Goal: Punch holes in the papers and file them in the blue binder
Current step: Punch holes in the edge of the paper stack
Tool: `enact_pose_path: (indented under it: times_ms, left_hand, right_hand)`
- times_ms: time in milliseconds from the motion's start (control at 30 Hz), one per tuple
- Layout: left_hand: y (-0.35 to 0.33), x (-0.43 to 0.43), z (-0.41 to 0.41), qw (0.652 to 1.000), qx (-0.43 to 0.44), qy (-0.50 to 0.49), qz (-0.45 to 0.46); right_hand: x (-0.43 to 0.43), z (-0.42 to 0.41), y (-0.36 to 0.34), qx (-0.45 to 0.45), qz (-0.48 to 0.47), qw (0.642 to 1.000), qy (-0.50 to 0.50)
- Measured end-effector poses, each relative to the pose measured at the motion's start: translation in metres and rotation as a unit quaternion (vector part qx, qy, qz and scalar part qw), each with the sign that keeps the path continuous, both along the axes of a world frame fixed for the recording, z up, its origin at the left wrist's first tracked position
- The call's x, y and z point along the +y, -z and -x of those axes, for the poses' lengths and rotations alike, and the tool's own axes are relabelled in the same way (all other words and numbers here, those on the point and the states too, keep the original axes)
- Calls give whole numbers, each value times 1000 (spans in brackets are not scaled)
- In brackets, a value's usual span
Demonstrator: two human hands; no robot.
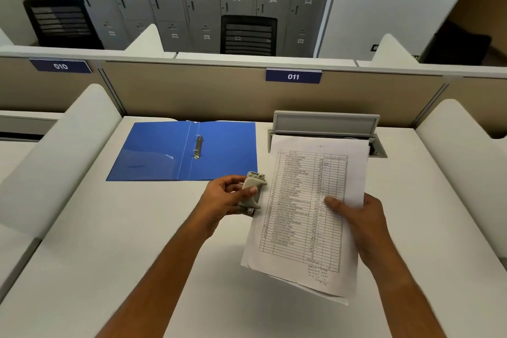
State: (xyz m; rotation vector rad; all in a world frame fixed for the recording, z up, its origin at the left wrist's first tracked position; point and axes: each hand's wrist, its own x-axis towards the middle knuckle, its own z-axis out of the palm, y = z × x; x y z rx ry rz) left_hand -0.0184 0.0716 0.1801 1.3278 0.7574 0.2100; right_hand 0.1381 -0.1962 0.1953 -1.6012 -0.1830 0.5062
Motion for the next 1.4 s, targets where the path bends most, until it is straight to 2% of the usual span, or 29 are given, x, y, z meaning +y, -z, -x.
enact_pose_path:
  times_ms: [767, 1167, 1400]
  left_hand:
    - [-7, -12, -3, 998, 21, -15, -65]
    - [-9, -11, -3, 999, -15, -4, 31]
    - [-7, -8, -1, 996, -21, -4, 89]
  right_hand:
    - [0, 1, 0, -6, 14, 1000, 12]
    - [9, 2, 5, 22, -19, 1000, 6]
    - [9, -3, -5, 58, -47, 996, -51]
